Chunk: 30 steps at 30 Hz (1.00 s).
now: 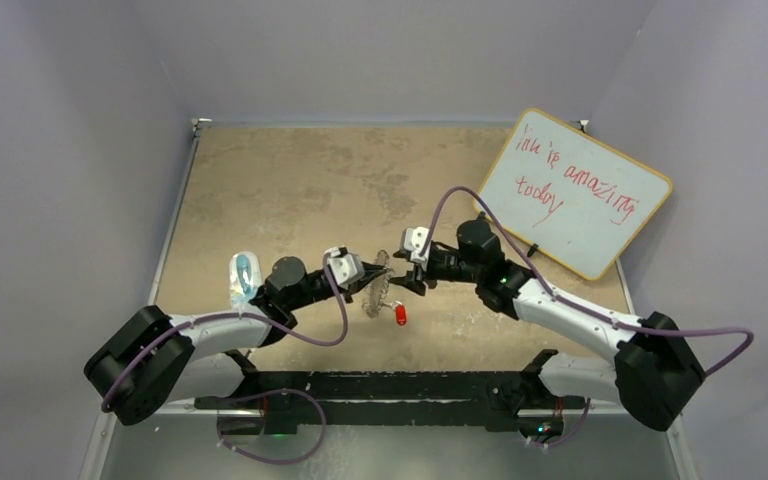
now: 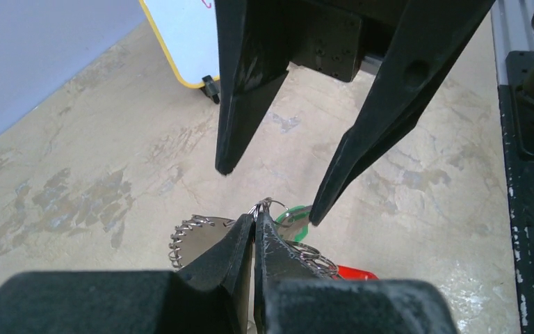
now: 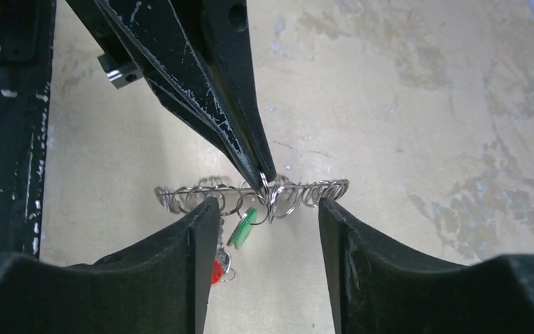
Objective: Put the keys on the keyring
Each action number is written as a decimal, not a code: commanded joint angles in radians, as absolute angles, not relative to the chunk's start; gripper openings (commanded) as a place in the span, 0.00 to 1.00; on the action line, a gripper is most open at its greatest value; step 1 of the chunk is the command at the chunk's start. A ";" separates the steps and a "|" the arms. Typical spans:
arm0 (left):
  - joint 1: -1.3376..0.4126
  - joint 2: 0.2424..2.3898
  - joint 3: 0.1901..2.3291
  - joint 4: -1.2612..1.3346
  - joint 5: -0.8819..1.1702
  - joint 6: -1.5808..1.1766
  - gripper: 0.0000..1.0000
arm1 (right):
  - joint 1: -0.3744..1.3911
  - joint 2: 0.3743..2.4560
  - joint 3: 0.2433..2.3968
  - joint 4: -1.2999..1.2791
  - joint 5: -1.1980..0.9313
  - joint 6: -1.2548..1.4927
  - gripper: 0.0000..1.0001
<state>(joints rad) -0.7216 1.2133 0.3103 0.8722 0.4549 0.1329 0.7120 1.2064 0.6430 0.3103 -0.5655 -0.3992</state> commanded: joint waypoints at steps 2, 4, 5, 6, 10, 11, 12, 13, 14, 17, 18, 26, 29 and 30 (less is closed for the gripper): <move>-0.726 1.214 0.243 1.171 0.428 0.009 0.00 | 0.705 1.121 0.582 0.502 -0.563 -0.321 0.54; -0.726 1.220 0.229 1.213 0.426 0.008 0.00 | 0.701 1.108 0.568 0.516 -0.590 -0.317 0.46; -0.726 1.223 0.225 1.227 0.427 0.008 0.00 | 0.700 1.106 0.564 0.524 -0.611 -0.317 0.41; -0.726 1.225 0.221 1.239 0.428 0.008 0.00 | 0.700 1.105 0.562 0.530 -0.624 -0.314 0.35; -0.726 1.227 0.209 1.268 0.422 0.008 0.00 | 0.698 1.121 0.564 0.539 -0.641 -0.307 0.22; -0.726 1.228 0.208 1.268 0.422 0.008 0.00 | 0.697 1.129 0.568 0.534 -0.640 -0.309 0.22; -0.726 1.228 0.207 1.269 0.423 0.008 0.00 | 0.696 1.141 0.572 0.528 -0.637 -0.311 0.22; -0.726 1.227 0.207 1.268 0.424 0.008 0.00 | 0.696 1.150 0.578 0.517 -0.637 -0.316 0.24; -0.727 1.226 0.207 1.264 0.426 0.008 0.00 | 0.696 1.159 0.587 0.504 -0.635 -0.321 0.26; -0.726 1.225 0.208 1.257 0.429 0.008 0.00 | 0.697 1.179 0.608 0.484 -0.645 -0.334 0.29; -0.726 1.226 0.209 1.256 0.431 0.008 0.00 | 0.697 1.185 0.612 0.486 -0.645 -0.337 0.29; -0.726 1.231 0.213 1.254 0.445 0.009 0.00 | 0.695 1.231 0.630 0.478 -0.661 -0.348 0.14; -0.726 1.237 0.214 1.255 0.455 0.009 0.00 | 0.695 1.249 0.638 0.478 -0.676 -0.347 0.07; -0.726 1.239 0.215 1.256 0.455 0.009 0.00 | 0.695 1.255 0.640 0.480 -0.682 -0.345 0.05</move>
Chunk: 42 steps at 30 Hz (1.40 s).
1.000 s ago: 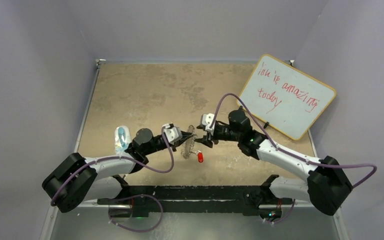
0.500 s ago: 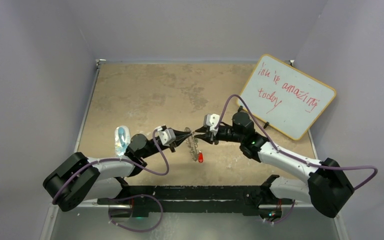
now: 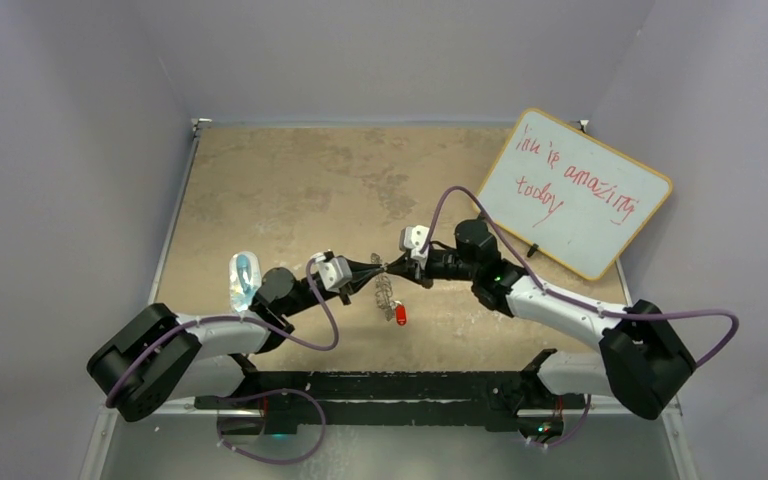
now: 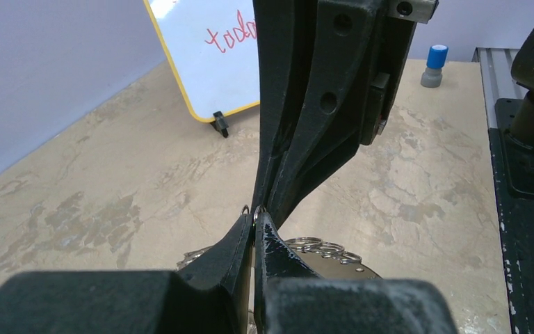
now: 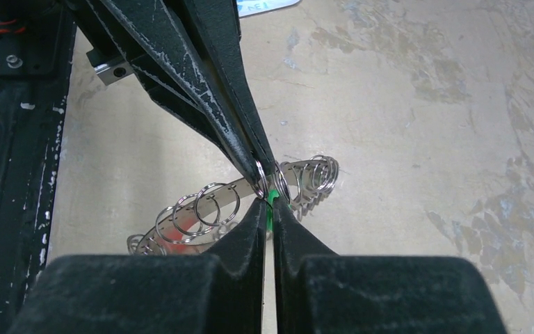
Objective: Put the keys on the keyring
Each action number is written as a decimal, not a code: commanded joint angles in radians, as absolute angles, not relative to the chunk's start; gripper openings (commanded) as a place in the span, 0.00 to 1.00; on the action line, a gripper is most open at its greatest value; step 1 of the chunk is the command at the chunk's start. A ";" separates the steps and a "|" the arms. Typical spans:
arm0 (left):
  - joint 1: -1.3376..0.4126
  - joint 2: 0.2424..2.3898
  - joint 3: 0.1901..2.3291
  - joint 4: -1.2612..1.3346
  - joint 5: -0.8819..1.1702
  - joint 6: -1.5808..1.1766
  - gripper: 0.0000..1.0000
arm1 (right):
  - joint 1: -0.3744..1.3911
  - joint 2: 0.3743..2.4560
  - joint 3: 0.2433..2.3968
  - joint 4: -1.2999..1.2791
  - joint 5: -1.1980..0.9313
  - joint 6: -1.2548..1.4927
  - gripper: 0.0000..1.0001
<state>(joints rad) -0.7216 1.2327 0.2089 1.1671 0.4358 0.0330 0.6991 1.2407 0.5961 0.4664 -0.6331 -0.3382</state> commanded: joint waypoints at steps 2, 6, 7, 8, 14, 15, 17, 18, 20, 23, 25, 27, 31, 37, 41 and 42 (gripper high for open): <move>-0.726 1.242 0.215 1.257 0.459 0.009 0.00 | 0.695 1.272 0.646 0.473 -0.691 -0.346 0.00; -0.726 1.243 0.209 1.263 0.461 0.012 0.00 | 0.695 1.305 0.661 0.435 -0.688 -0.361 0.00; -0.726 1.242 0.207 1.265 0.461 0.012 0.00 | 0.695 1.311 0.666 0.426 -0.684 -0.365 0.00; -0.726 1.242 0.206 1.265 0.461 0.012 0.00 | 0.695 1.315 0.669 0.422 -0.683 -0.367 0.00; -0.727 1.242 0.195 1.273 0.461 0.018 0.00 | 0.695 1.310 0.659 0.443 -0.683 -0.367 0.11; -0.727 1.243 0.195 1.271 0.461 0.020 0.00 | 0.695 1.303 0.652 0.455 -0.682 -0.361 0.14; -0.726 1.243 0.195 1.265 0.463 0.022 0.00 | 0.695 1.293 0.643 0.475 -0.678 -0.354 0.23; -0.726 1.243 0.195 1.260 0.463 0.025 0.00 | 0.695 1.290 0.639 0.478 -0.679 -0.354 0.25; -0.726 1.241 0.196 1.250 0.465 0.027 0.00 | 0.695 1.280 0.635 0.486 -0.678 -0.349 0.29; -0.726 1.238 0.196 1.237 0.465 0.036 0.00 | 0.695 1.263 0.631 0.490 -0.688 -0.354 0.30; -0.726 1.238 0.196 1.229 0.470 0.047 0.00 | 0.695 1.251 0.627 0.489 -0.697 -0.360 0.30; -0.726 1.238 0.198 1.226 0.482 0.053 0.00 | 0.695 1.240 0.626 0.475 -0.703 -0.375 0.29; -0.726 1.239 0.202 1.228 0.496 0.057 0.00 | 0.696 1.235 0.628 0.455 -0.726 -0.398 0.24; -0.726 1.245 0.202 1.239 0.511 0.055 0.00 | 0.695 1.274 0.658 0.433 -0.759 -0.407 0.08; -0.726 1.242 0.202 1.231 0.520 0.057 0.00 | 0.695 1.292 0.681 0.419 -0.765 -0.408 0.00; -0.726 1.239 0.202 1.224 0.521 0.061 0.00 | 0.695 1.295 0.687 0.410 -0.760 -0.410 0.00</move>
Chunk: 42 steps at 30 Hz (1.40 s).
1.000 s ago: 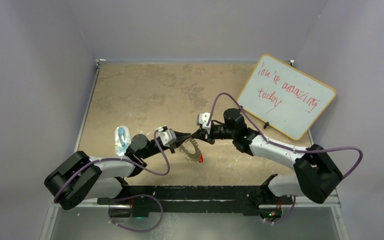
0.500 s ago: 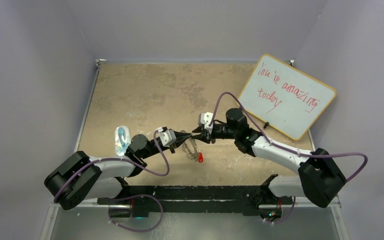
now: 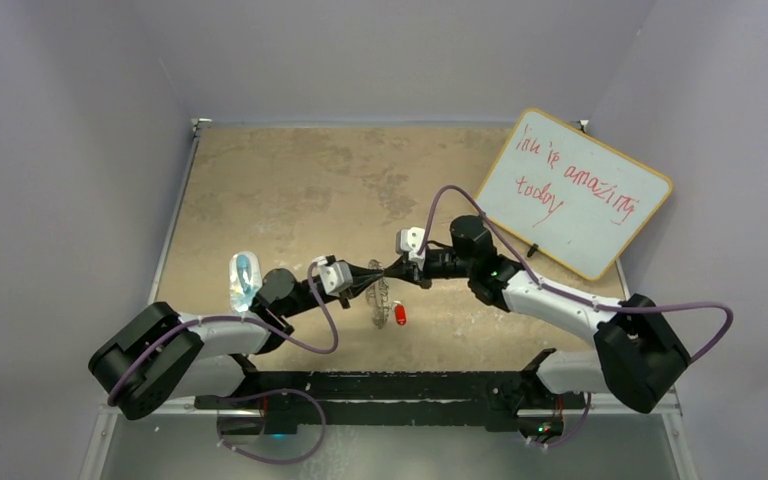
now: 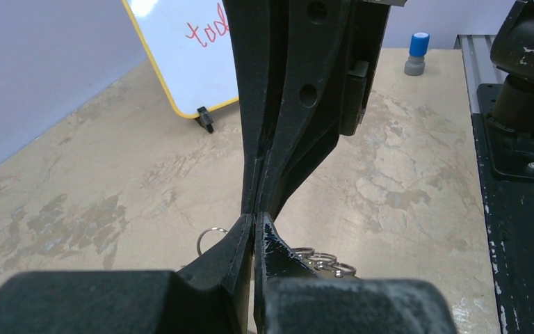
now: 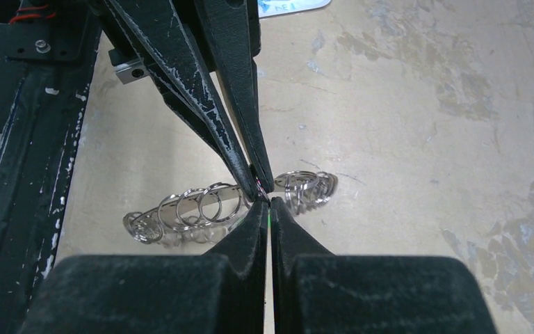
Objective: Put the keys on the keyring
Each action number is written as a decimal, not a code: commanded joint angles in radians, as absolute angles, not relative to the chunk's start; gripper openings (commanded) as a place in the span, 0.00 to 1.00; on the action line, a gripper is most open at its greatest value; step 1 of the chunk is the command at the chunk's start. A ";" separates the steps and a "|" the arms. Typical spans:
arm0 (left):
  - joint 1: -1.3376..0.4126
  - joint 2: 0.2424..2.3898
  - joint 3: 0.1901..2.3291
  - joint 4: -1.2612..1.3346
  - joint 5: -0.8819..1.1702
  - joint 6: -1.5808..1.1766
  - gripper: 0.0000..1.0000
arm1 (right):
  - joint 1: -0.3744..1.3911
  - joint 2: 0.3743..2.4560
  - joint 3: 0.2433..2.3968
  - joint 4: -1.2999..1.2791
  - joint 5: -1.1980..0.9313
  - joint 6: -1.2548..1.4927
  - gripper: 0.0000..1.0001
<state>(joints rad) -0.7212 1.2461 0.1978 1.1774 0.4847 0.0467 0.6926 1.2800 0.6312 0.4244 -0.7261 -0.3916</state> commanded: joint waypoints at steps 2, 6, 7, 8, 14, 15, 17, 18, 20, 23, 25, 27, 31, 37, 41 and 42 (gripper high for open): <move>-0.726 1.229 0.203 1.198 0.520 0.072 0.00 | 0.695 1.297 0.698 0.387 -0.752 -0.418 0.00; -0.726 1.197 0.228 1.067 0.507 0.130 0.00 | 0.696 1.291 0.710 0.327 -0.713 -0.439 0.00; -0.726 1.187 0.240 1.021 0.504 0.151 0.03 | 0.695 1.287 0.712 0.313 -0.700 -0.445 0.00; -0.726 1.180 0.251 0.984 0.500 0.170 0.06 | 0.695 1.285 0.715 0.296 -0.689 -0.450 0.00; -0.726 1.155 0.296 0.831 0.473 0.262 0.26 | 0.695 1.307 0.765 0.157 -0.598 -0.503 0.00; -0.726 1.154 0.305 0.805 0.471 0.277 0.28 | 0.696 1.316 0.777 0.126 -0.580 -0.508 0.00; -0.726 1.149 0.323 0.741 0.470 0.306 0.30 | 0.697 1.325 0.796 0.076 -0.546 -0.512 0.00; -0.726 1.148 0.327 0.729 0.470 0.315 0.30 | 0.697 1.326 0.801 0.057 -0.528 -0.512 0.00; -0.726 1.146 0.330 0.717 0.467 0.323 0.30 | 0.697 1.327 0.807 0.029 -0.493 -0.503 0.00; -0.726 1.159 0.332 0.715 0.463 0.323 0.31 | 0.698 1.332 0.809 0.004 -0.452 -0.496 0.00; -0.726 1.181 0.337 0.719 0.464 0.320 0.30 | 0.701 1.342 0.812 -0.021 -0.428 -0.495 0.00; -0.727 1.202 0.343 0.727 0.468 0.315 0.29 | 0.703 1.352 0.817 -0.045 -0.411 -0.495 0.00; -0.726 1.243 0.349 0.756 0.472 0.301 0.25 | 0.707 1.350 0.818 -0.062 -0.410 -0.492 0.00; -0.727 1.288 0.348 0.809 0.519 0.283 0.16 | 0.708 1.331 0.839 -0.144 -0.383 -0.487 0.00; -0.727 1.330 0.324 0.911 0.555 0.239 0.17 | 0.708 1.306 0.835 -0.168 -0.389 -0.493 0.00; -0.727 1.343 0.314 0.941 0.549 0.223 0.18 | 0.709 1.299 0.828 -0.162 -0.397 -0.495 0.00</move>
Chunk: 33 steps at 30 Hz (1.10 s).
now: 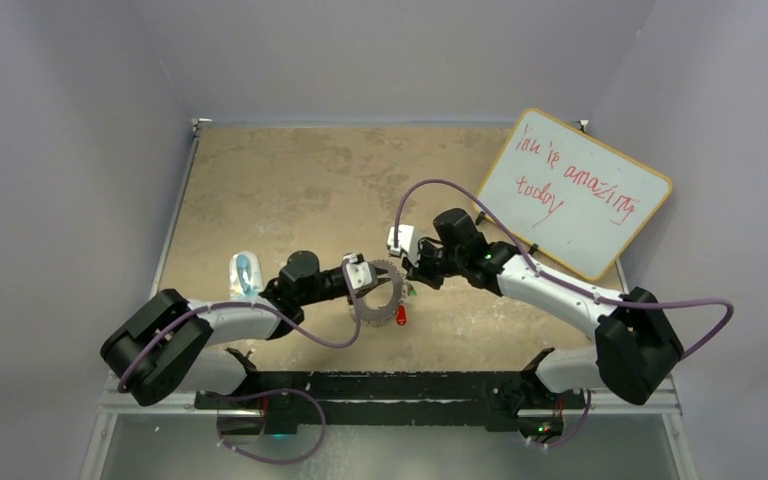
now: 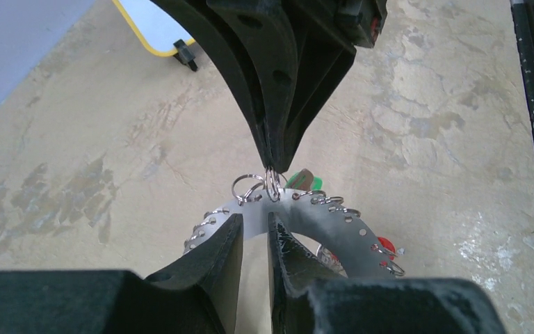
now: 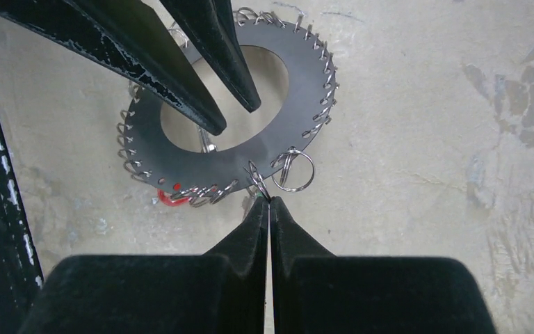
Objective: Put the keys on the keyring
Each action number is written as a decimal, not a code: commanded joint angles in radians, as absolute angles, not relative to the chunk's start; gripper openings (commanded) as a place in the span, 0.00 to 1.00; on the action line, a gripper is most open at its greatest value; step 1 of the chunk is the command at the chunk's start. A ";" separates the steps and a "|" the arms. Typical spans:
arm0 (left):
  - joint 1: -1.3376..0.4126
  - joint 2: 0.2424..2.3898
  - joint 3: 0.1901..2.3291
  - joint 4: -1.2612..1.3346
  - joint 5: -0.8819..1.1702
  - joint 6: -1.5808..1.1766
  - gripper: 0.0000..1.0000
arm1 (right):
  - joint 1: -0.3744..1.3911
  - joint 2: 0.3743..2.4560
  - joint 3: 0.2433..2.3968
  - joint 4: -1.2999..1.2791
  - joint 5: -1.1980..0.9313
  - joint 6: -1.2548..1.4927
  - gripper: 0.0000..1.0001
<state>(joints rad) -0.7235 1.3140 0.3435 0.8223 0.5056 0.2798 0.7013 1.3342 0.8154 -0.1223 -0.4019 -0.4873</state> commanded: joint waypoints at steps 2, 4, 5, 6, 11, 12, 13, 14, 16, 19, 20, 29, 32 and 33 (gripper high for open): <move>-0.727 1.360 0.307 0.974 0.541 0.215 0.19 | 0.708 1.291 0.818 -0.142 -0.405 -0.495 0.00; -0.728 1.377 0.309 0.979 0.542 0.218 0.20 | 0.708 1.292 0.812 -0.124 -0.422 -0.499 0.00; -0.727 1.385 0.310 0.983 0.550 0.222 0.20 | 0.707 1.296 0.812 -0.117 -0.429 -0.500 0.00; -0.727 1.391 0.310 0.990 0.559 0.228 0.20 | 0.708 1.302 0.812 -0.112 -0.436 -0.502 0.00; -0.727 1.392 0.311 1.000 0.575 0.254 0.25 | 0.712 1.325 0.828 -0.107 -0.474 -0.516 0.00; -0.728 1.389 0.313 0.996 0.577 0.260 0.26 | 0.713 1.327 0.829 -0.107 -0.475 -0.519 0.00; -0.728 1.386 0.316 0.981 0.577 0.266 0.26 | 0.714 1.328 0.831 -0.107 -0.475 -0.522 0.00; -0.727 1.382 0.322 0.971 0.578 0.275 0.26 | 0.716 1.330 0.833 -0.110 -0.477 -0.525 0.00; -0.728 1.373 0.334 0.933 0.592 0.297 0.25 | 0.718 1.330 0.836 -0.110 -0.472 -0.530 0.00; -0.732 1.364 0.352 0.882 0.614 0.323 0.22 | 0.721 1.333 0.843 -0.110 -0.469 -0.536 0.00; -0.736 1.364 0.356 0.877 0.617 0.326 0.21 | 0.724 1.334 0.845 -0.108 -0.469 -0.539 0.00; -0.750 1.366 0.375 0.862 0.569 0.315 0.23 | 0.771 1.363 0.874 -0.100 -0.457 -0.534 0.00; -0.751 1.367 0.394 0.806 0.547 0.341 0.23 | 0.787 1.372 0.879 -0.089 -0.456 -0.531 0.00; -0.753 1.368 0.398 0.797 0.547 0.344 0.22 | 0.792 1.375 0.880 -0.086 -0.456 -0.530 0.00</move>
